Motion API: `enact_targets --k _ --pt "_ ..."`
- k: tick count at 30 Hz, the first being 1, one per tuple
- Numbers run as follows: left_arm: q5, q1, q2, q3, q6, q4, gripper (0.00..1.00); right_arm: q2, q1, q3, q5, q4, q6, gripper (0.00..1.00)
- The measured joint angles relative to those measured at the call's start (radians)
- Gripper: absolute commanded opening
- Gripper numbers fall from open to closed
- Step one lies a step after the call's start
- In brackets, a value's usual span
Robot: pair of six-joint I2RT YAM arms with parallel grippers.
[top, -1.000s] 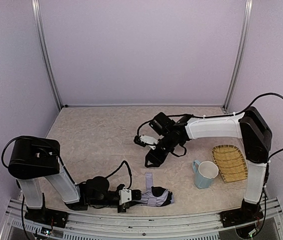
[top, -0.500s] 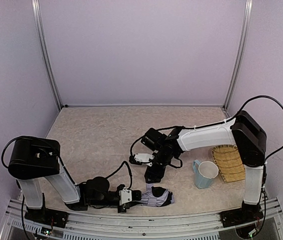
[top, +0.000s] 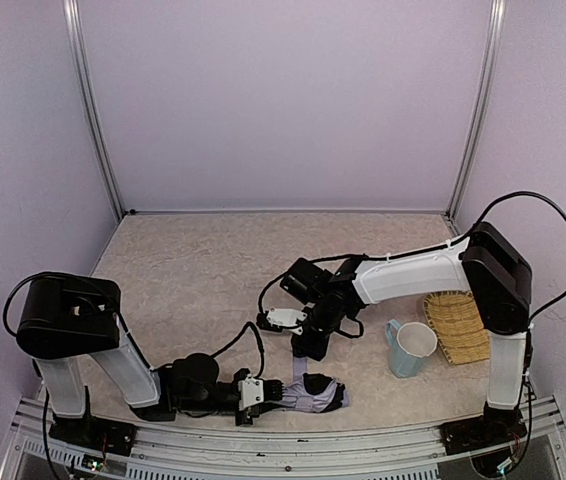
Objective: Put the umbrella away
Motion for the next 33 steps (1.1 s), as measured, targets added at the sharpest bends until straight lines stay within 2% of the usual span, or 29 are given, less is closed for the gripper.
enact_targets --k 7,13,18,21,27,33 --pt "0.008 0.002 0.000 0.006 0.000 -0.008 0.00 0.008 -0.032 0.032 -0.002 -0.023 0.040 0.00" --pt "-0.019 0.056 0.000 0.038 -0.001 -0.058 0.00 0.044 -0.132 0.230 -0.058 -0.119 0.081 0.00" --pt "-0.030 0.098 0.007 0.055 -0.046 -0.069 0.00 0.045 -0.143 0.308 -0.076 -0.171 0.081 0.00" --pt "0.038 0.155 0.031 0.056 -0.147 -0.027 0.00 0.021 -0.137 0.274 -0.079 -0.137 0.072 0.00" --pt "0.161 0.307 0.079 0.109 -0.370 0.003 0.00 -0.209 -0.060 0.065 -0.131 -0.009 0.040 0.00" --pt "0.304 0.389 0.122 0.123 -0.569 0.046 0.00 -0.235 0.002 -0.054 -0.124 0.081 0.013 0.00"
